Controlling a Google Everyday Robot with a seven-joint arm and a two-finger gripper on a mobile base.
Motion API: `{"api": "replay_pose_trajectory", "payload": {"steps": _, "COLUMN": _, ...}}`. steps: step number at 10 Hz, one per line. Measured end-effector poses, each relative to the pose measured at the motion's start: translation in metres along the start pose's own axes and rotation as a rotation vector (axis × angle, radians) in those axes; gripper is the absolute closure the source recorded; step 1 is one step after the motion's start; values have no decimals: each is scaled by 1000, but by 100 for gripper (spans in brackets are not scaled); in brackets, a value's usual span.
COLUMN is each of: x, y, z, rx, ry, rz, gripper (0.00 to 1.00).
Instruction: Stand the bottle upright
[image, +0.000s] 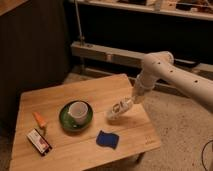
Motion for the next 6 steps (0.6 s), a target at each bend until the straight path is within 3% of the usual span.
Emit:
{"api": "replay_pose_trajectory", "payload": {"steps": 3, "x": 3, "y": 2, "z": -11, "rx": 52, "ry": 187, "rz": -33, "gripper": 100}}
{"api": "replay_pose_trajectory", "payload": {"steps": 6, "x": 17, "y": 2, "z": -20, "rx": 75, "ry": 277, "rz": -30, "gripper": 100}}
